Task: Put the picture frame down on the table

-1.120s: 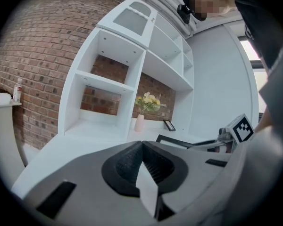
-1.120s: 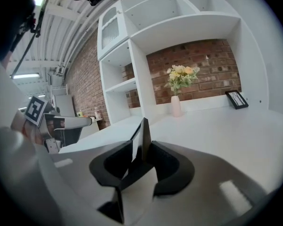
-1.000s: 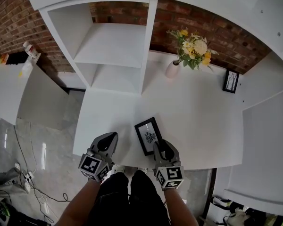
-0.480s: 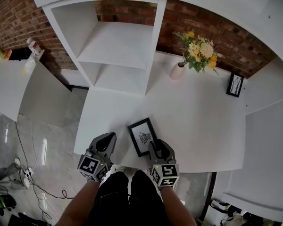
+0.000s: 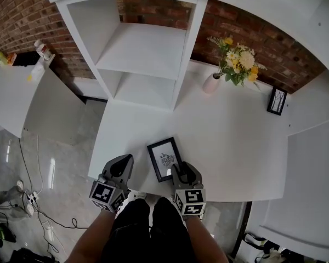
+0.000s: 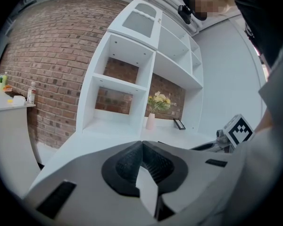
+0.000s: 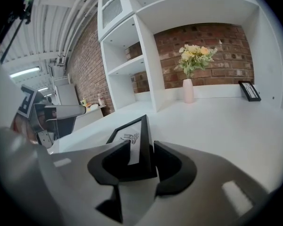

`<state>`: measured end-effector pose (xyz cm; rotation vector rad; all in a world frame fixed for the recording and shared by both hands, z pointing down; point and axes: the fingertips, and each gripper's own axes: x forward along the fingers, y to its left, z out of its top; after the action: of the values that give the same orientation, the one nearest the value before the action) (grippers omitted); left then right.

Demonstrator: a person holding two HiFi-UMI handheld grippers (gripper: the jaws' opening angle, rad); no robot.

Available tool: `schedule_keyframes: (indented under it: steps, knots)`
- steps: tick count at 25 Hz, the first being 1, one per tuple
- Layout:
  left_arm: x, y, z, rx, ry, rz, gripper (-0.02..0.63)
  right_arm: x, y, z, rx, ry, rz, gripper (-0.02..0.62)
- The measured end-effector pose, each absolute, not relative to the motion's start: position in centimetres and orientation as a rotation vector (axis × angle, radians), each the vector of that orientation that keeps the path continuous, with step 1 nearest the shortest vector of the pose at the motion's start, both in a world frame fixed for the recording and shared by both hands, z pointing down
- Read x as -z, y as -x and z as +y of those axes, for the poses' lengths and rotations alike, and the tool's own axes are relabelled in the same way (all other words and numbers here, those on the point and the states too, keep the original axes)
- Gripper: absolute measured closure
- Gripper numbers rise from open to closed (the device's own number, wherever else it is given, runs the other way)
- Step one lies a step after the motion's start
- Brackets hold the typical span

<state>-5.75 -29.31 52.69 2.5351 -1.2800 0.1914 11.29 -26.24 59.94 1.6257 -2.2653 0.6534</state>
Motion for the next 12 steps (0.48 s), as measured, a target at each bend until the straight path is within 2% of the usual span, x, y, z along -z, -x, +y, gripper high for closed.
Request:
schedule_keyframes:
  steps: [12]
  knots:
    - [-53.41,6.63,-28.75,-0.201,-2.51,-1.283,0.603,-60.57,-10.42,-26.13,-0.619,-1.542,-2.229,0.434]
